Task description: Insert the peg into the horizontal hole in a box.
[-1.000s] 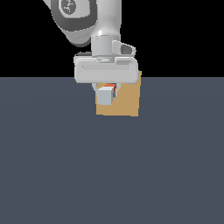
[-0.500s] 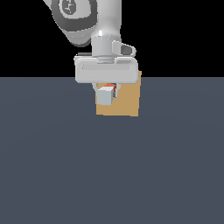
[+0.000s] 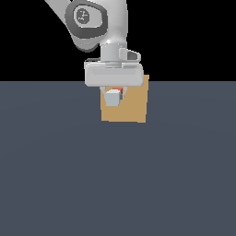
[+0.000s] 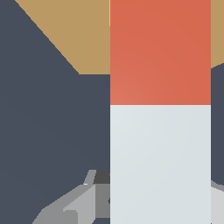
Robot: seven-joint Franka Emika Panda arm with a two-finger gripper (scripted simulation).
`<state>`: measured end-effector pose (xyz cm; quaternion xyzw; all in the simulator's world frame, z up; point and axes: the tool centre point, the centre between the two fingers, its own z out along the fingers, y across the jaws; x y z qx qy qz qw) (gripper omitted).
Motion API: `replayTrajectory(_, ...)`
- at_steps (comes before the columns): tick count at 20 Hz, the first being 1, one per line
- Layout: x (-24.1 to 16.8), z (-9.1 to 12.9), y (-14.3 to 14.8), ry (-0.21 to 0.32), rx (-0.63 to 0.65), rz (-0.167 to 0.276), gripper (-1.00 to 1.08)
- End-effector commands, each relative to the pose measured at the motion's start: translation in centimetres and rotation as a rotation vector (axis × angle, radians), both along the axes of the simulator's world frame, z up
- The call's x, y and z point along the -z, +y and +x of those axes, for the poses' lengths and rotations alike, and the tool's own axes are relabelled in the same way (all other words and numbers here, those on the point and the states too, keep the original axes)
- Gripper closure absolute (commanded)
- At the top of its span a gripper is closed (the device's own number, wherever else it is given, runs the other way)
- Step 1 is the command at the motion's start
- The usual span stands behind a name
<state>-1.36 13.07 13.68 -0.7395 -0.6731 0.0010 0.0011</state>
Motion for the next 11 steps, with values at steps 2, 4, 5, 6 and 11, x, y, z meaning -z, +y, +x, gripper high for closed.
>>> replayTrajectory(2,-0.2,0.3,3.0,-0.005,-0.001,0.001,1.08)
replayTrajectory(4,-0.3,0.5,4.3,-0.005,-0.001,0.002,1.08)
replayTrajectory(5,-0.3,0.6,4.8,-0.005,-0.001,0.002,1.08)
replayTrajectory(6,-0.3,0.6,5.2,-0.006,-0.001,0.002,1.08)
replayTrajectory(11,-0.3,0.7,6.2,-0.006,-0.001,0.002,1.08)
